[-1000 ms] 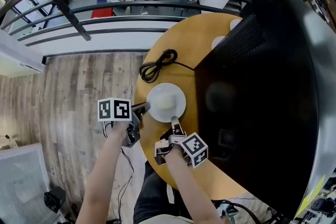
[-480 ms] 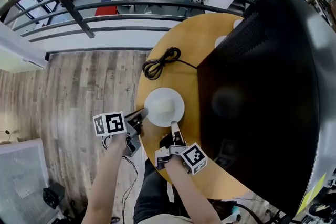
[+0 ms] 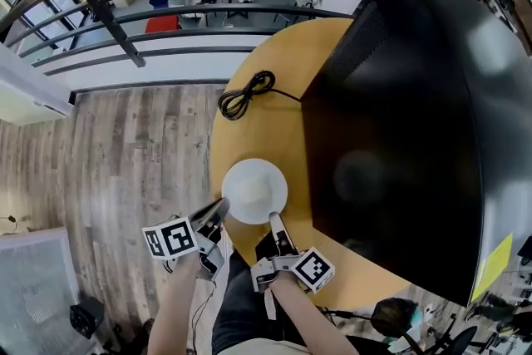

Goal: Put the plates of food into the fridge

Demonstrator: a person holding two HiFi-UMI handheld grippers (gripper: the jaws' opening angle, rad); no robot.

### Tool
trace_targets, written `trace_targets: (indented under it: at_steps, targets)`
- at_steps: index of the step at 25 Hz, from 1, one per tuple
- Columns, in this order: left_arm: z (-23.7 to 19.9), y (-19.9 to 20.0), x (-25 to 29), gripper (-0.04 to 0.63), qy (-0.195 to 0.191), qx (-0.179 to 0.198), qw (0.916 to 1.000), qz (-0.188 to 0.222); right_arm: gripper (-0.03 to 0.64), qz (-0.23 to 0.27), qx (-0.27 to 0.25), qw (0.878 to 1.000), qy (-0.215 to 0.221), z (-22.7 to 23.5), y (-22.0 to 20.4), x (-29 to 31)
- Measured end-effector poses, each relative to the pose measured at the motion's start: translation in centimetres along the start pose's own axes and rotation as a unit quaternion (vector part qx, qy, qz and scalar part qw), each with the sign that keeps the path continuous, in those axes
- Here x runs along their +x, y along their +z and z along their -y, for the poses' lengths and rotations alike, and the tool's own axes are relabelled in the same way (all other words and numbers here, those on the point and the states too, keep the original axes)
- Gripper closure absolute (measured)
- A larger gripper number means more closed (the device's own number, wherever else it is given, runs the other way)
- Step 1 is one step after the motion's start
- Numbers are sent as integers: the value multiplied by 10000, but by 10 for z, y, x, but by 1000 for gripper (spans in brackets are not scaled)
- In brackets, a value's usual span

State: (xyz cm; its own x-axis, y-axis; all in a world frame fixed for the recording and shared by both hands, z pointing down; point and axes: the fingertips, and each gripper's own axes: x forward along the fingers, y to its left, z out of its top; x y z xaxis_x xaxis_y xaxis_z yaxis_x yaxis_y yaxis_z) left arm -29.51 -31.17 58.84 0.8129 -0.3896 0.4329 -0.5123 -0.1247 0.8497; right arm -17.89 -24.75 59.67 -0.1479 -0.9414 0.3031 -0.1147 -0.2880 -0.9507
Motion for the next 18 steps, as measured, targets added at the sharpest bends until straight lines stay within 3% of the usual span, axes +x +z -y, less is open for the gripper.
trace_targets:
  at_steps: [8,18]
  targets:
    - [48,-71,-32,563,-117,137,9998,-91,600,160,-92,9995,255,-14,7,-91]
    - [71,-145,-51,560,35,220,9997,-89,600,230,-238,9988,372,0,18,-162]
